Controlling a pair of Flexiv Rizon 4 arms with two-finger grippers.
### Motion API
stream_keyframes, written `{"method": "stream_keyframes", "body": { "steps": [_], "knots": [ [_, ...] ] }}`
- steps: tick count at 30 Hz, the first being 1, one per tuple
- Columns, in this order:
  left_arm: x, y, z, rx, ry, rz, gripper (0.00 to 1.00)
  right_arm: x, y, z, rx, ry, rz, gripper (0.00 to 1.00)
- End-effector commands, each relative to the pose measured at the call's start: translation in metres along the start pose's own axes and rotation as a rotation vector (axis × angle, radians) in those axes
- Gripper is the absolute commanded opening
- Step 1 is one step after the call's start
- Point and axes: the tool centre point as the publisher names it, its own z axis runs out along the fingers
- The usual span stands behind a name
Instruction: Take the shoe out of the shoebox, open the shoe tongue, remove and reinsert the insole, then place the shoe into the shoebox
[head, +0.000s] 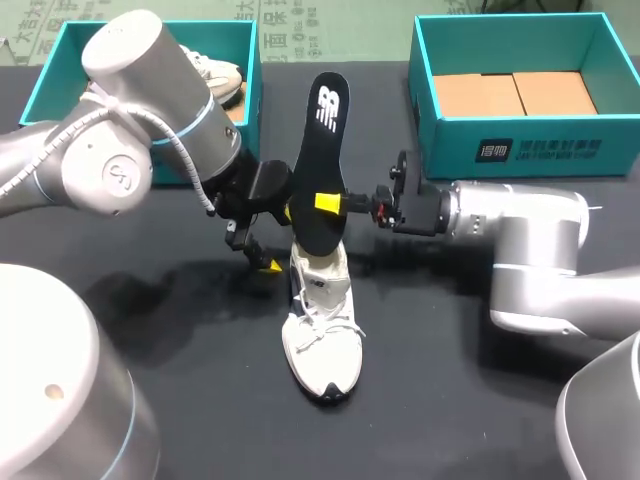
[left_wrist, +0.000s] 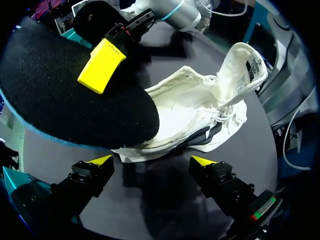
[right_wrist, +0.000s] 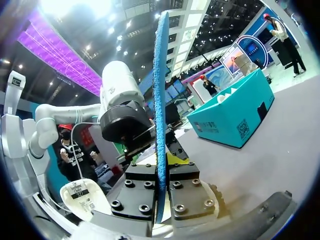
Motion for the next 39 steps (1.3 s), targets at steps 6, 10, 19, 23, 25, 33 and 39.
{"method": "stream_keyframes", "body": {
  "steps": [6, 10, 19, 23, 25, 33, 39],
  "knots": [
    [0.001, 0.0, 0.0, 0.001, -0.001, 0.001, 1.0, -0.001, -0.009, 0.002, 0.062, 0.036, 0.016, 0.0],
    [0.001, 0.0, 0.0, 0.001, -0.001, 0.001, 1.0, 0.0, -0.017, 0.004, 0.068, 0.04, 0.026, 0.0],
    [0.001, 0.0, 0.0, 0.001, -0.001, 0.001, 1.0, 0.008, -0.036, 0.006, 0.086, 0.0, 0.05, 0.0],
    [0.001, 0.0, 0.0, 0.001, -0.001, 0.001, 1.0, 0.013, -0.043, 0.005, 0.086, -0.008, 0.055, 0.0],
    [0.001, 0.0, 0.0, 0.001, -0.001, 0.001, 1.0, 0.016, -0.046, 0.005, 0.086, -0.011, 0.056, 0.0],
    [0.001, 0.0, 0.0, 0.001, -0.001, 0.001, 1.0, 0.022, -0.061, 0.004, 0.124, -0.016, 0.087, 0.0],
    [0.001, 0.0, 0.0, 0.001, -0.001, 0.001, 1.0, 0.023, -0.072, 0.003, 0.159, -0.015, 0.124, 0.0]
  ]
}}
